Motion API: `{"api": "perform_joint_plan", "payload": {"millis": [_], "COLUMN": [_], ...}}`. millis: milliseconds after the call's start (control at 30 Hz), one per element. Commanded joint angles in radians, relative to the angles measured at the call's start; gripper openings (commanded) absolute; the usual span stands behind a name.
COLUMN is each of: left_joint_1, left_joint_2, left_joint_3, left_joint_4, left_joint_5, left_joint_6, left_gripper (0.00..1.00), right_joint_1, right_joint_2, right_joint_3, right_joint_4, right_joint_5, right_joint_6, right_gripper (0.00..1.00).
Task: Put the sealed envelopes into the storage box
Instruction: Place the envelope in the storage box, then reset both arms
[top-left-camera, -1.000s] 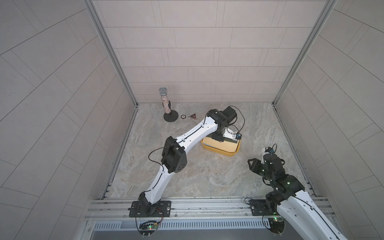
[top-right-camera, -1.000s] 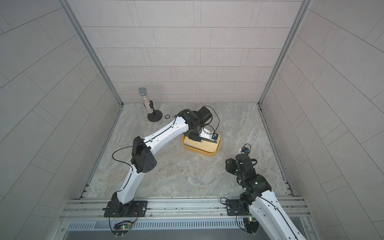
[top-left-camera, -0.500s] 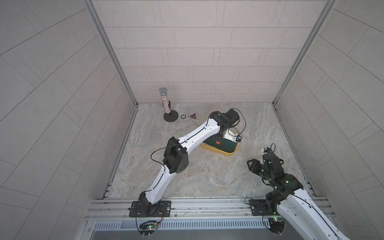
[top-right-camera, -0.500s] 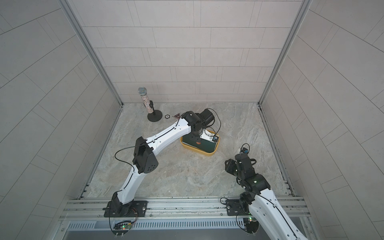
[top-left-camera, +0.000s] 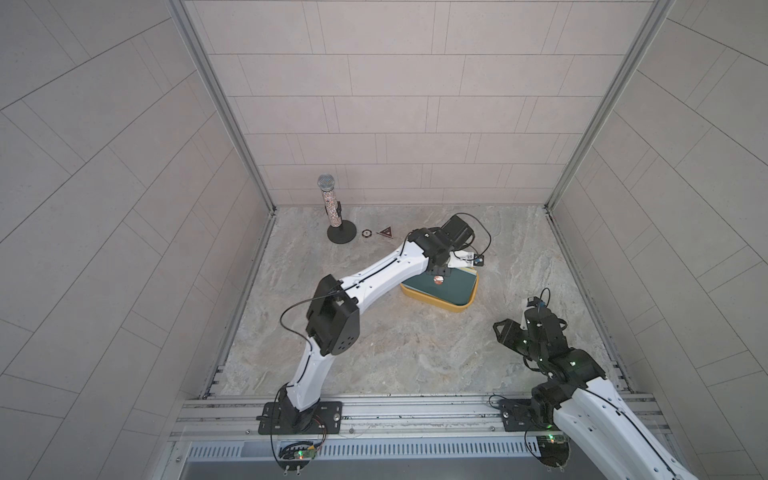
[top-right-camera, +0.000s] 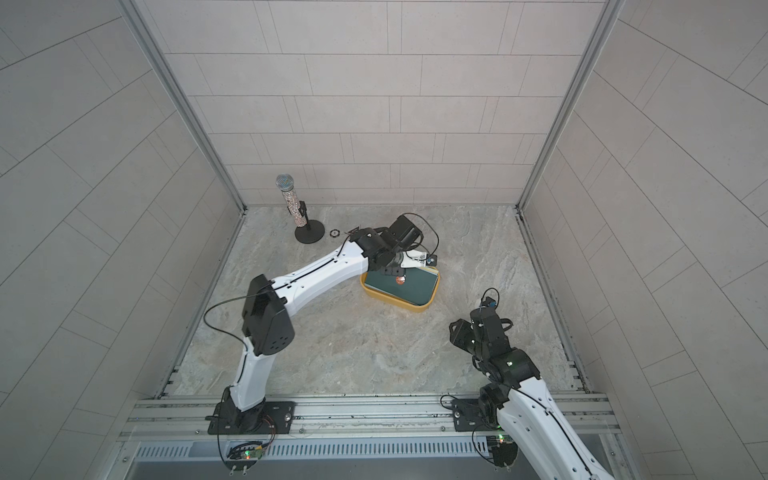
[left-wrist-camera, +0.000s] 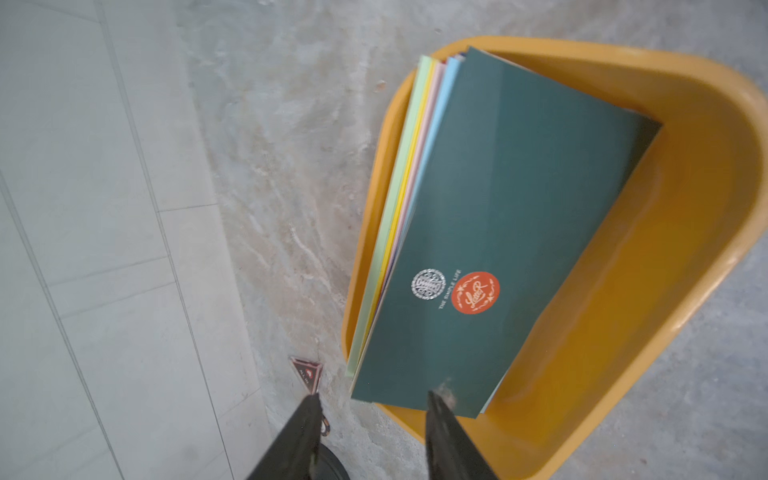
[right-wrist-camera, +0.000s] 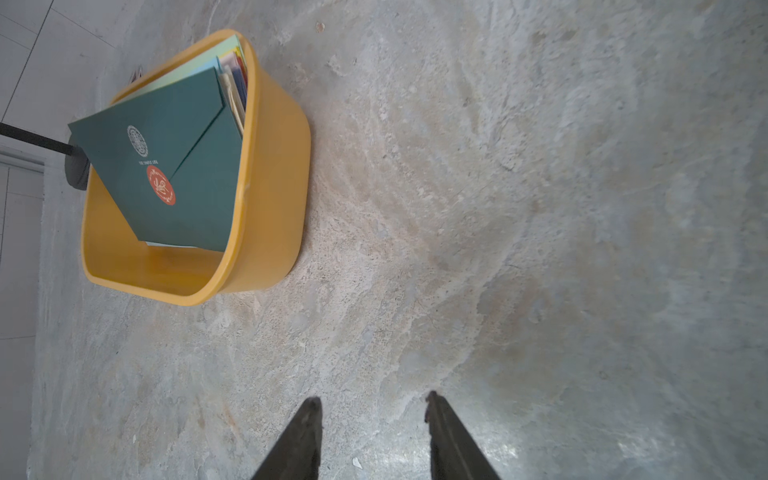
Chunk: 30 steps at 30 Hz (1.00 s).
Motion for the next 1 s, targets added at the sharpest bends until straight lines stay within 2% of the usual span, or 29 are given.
{"api": "perform_joint_plan", "payload": {"millis": [0, 33, 67, 167, 300, 367, 467, 500, 567, 633, 733, 833, 967], "left_joint_1": [0.040, 0.056, 0.081, 0.172, 0.306, 0.364, 0.382, 0.384, 0.387, 0.390, 0.414, 0.463, 0.539], "left_joint_2": [-0.273, -0.347, -0.431, -0.641, -0.908, -1.018, -1.120, -1.135, -1.130, -1.098, -1.020, -0.926, -0.820], "left_joint_3": [-0.254, -0.349, -0.457, -0.710, -1.031, -1.182, -1.394, -1.434, -1.469, -1.487, -1.503, -1.547, -1.638], "left_joint_4": [0.330, 0.400, 0.471, 0.580, 0.685, 0.764, 0.963, 0.992, 1.011, 1.032, 1.074, 1.200, 1.453], "left_joint_5": [0.007, 0.009, -0.001, -0.001, -0.136, -0.214, -0.324, -0.360, -0.413, -0.470, -0.531, -0.520, -0.417], "left_joint_6": [-0.242, -0.299, -0.376, -0.593, -0.824, -0.884, -0.837, -0.835, -0.820, -0.794, -0.782, -0.803, -0.795], "left_gripper": [0.59, 0.85, 1.00, 1.00, 1.00, 1.00, 1.00, 1.00, 1.00, 1.00, 1.00, 1.00, 1.00], "right_joint_1": [-0.005, -0.005, -0.006, -0.005, -0.006, -0.005, -0.006, -0.007, -0.008, -0.010, -0.020, -0.068, -0.134], "right_joint_2": [0.007, 0.013, 0.024, 0.074, 0.152, 0.187, 0.219, 0.224, 0.220, 0.206, 0.214, 0.293, 0.480], "right_joint_3": [0.039, 0.054, 0.079, 0.154, 0.211, 0.220, 0.206, 0.178, 0.104, 0.034, -0.098, -0.122, -0.133], "right_joint_4": [0.009, 0.009, 0.009, 0.029, 0.125, 0.199, 0.305, 0.373, 0.519, 0.620, 0.876, 0.969, 1.096], "right_joint_5": [0.015, 0.028, 0.047, 0.136, 0.283, 0.363, 0.566, 0.624, 0.662, 0.665, 0.669, 0.645, 0.609], "right_joint_6": [-0.038, -0.058, -0.087, -0.193, -0.324, -0.377, -0.420, -0.455, -0.550, -0.595, -0.707, -0.700, -0.657], "right_gripper": [0.46, 0.47, 0.47, 0.49, 0.54, 0.58, 0.81, 0.82, 0.82, 0.81, 0.78, 0.78, 0.79]}}
